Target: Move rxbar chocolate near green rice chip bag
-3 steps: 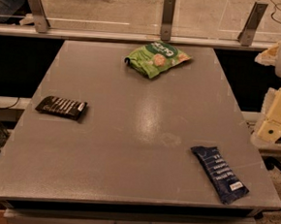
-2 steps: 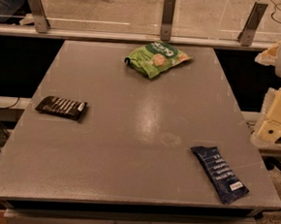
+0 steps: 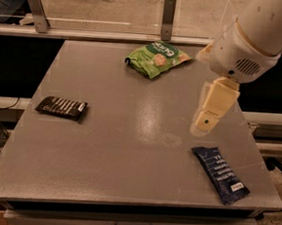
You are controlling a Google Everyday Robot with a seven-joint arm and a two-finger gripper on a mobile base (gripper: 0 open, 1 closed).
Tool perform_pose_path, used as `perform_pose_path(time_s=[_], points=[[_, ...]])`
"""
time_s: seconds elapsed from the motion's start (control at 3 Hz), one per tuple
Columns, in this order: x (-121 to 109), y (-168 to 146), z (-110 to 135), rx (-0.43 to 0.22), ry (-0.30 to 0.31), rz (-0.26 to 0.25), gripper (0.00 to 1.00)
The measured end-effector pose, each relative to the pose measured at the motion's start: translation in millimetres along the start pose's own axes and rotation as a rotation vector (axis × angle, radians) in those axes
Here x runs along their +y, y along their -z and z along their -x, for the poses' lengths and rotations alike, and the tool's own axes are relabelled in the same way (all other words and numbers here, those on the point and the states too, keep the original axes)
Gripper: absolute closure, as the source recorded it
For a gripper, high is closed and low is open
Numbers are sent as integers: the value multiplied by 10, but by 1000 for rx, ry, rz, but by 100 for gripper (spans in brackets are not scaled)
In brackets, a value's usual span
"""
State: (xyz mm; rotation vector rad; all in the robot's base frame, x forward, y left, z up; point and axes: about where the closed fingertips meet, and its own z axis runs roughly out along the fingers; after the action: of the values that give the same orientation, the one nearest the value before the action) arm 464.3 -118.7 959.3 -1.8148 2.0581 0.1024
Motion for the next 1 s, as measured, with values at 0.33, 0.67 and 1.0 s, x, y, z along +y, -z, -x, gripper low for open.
perform_pose_path(time_s=[0.33,0.67,1.0], points=[[16,-355,641,-94,53,57,0],[91,-713,1182,-179,66,125,0],[201,-1050,1645,-254,80,148,0]])
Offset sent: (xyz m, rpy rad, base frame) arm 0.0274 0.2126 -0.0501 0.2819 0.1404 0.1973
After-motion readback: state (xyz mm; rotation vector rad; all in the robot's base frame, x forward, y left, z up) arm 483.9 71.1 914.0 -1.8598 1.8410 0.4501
